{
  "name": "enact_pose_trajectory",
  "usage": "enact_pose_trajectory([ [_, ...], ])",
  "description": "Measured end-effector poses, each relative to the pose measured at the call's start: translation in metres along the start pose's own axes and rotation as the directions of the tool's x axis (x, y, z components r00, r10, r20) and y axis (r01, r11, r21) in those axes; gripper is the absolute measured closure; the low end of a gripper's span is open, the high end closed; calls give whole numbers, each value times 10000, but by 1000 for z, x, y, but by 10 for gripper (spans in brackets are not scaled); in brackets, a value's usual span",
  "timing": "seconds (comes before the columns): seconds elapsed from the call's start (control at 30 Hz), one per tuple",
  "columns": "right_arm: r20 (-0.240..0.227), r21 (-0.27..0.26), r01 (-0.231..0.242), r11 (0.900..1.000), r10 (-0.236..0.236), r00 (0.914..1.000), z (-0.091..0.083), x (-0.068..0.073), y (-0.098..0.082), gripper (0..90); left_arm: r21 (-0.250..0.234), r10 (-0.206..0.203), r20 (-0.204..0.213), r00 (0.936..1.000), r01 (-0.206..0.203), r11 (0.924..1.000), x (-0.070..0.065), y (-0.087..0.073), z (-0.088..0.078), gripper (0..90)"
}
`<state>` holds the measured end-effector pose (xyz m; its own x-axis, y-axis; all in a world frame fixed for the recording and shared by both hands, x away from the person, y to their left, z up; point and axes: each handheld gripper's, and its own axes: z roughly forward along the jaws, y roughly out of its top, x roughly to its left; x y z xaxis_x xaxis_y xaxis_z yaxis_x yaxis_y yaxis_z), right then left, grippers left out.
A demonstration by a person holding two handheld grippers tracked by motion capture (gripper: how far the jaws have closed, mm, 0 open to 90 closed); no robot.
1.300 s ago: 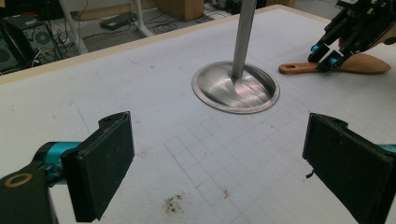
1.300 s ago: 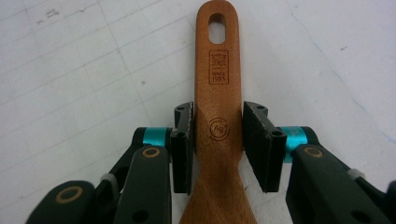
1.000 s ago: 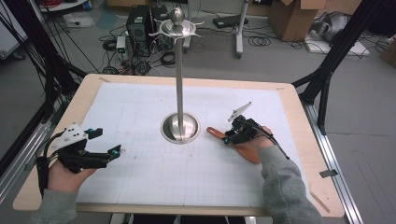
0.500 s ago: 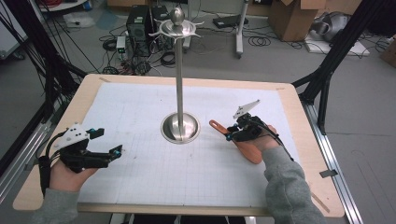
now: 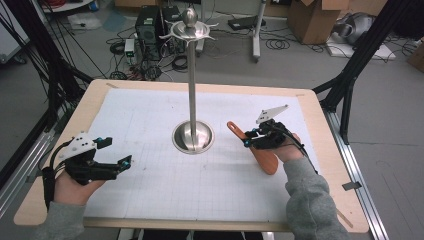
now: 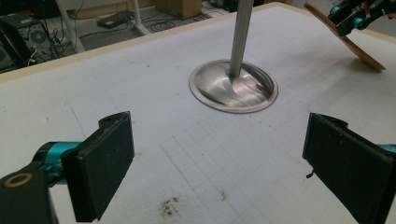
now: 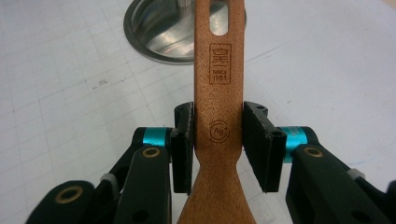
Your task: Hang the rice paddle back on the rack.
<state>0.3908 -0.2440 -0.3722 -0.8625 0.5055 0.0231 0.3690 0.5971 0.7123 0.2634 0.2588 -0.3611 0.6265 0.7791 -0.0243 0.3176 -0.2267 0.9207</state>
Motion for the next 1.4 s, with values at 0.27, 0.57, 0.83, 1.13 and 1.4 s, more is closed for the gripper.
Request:
enact_pose_trajectory([
  [0.27, 43, -497, 198, 9986, -196, 9998, -8, 2, 2, 647, -9, -38, -22, 10000, 38, 10000, 0, 0, 0, 94],
  [0.57, 123, -1022, 266, 9944, -254, 9996, -20, 5, 4, 646, -23, -5, 4, 10000, 5, 10000, -1, 0, 1, 94],
  [0.83, 113, -1504, 208, 9884, -193, 9997, -31, 6, 5, 647, -24, 20, -3, 10000, -20, 10000, -1, 1, 0, 95],
  [1.13, 241, -2048, 250, 9785, -205, 9995, -41, 7, 6, 647, -44, 39, -24, 10000, -39, 10000, -1, 2, 0, 94],
  [1.4, 209, -2538, 586, 9655, -551, 9983, -54, 11, 14, 648, -75, 41, -2, 10000, -41, 10000, -2, 2, 0, 95],
])
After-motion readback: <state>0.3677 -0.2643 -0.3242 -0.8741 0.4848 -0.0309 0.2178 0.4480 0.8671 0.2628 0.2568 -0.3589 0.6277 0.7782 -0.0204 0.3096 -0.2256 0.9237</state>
